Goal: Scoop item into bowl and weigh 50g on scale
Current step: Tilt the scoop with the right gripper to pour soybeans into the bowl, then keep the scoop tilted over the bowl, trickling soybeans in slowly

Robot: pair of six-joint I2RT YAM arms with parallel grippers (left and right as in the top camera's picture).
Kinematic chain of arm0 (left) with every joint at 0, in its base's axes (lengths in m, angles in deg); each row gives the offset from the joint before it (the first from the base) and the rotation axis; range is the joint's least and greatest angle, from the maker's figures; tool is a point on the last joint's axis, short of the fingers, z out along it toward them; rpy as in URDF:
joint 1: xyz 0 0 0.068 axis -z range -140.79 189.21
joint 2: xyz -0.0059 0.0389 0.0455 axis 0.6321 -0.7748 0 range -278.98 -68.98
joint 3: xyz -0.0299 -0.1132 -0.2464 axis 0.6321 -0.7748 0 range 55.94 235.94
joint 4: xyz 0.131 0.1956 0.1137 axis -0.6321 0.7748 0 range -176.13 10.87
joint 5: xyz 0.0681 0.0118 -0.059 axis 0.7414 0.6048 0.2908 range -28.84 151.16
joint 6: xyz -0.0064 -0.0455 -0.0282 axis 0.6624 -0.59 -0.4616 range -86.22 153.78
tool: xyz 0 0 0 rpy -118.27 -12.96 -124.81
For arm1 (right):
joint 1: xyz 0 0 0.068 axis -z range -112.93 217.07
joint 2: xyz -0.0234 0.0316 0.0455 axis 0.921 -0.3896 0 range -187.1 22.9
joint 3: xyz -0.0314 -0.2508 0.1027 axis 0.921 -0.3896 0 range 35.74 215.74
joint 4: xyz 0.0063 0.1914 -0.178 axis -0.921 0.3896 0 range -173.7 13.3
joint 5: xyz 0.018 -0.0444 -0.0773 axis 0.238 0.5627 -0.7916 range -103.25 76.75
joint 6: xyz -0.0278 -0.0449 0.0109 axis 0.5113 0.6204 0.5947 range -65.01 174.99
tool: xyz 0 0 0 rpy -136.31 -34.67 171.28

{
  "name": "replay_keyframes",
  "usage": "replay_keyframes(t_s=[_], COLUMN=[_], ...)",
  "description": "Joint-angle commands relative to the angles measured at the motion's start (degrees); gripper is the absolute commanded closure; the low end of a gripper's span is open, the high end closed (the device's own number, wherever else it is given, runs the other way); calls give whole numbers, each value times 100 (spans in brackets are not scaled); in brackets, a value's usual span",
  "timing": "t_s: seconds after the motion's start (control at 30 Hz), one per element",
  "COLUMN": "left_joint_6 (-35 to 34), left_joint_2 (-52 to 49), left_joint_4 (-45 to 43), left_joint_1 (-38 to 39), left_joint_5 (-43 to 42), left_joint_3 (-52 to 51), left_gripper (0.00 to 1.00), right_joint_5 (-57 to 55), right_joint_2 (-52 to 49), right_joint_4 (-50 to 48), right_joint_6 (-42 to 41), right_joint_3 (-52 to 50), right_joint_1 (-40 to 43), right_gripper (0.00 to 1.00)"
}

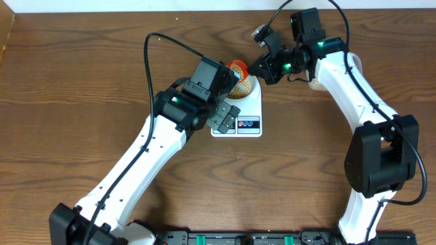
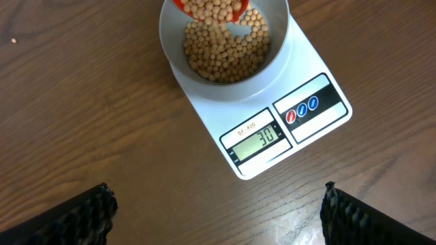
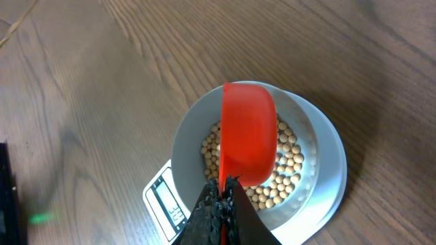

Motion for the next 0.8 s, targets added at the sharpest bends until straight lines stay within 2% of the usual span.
replay_keyframes(t_s=[0.0, 0.77], left_joint_6=[-50, -52], left_joint_2=[-4, -4], left_joint_4=[22, 22], left_joint_1=[-24, -24], left_joint_5=[31, 31], left_joint_3=[-44, -44], left_gripper=[2, 2], right_joint_5=[42, 44], right_joint_2=[120, 120], right_joint_4=[31, 42], right_joint_6=[323, 745], right_joint_3=[15, 15], right_joint_1=[-42, -42], right_gripper=[99, 99])
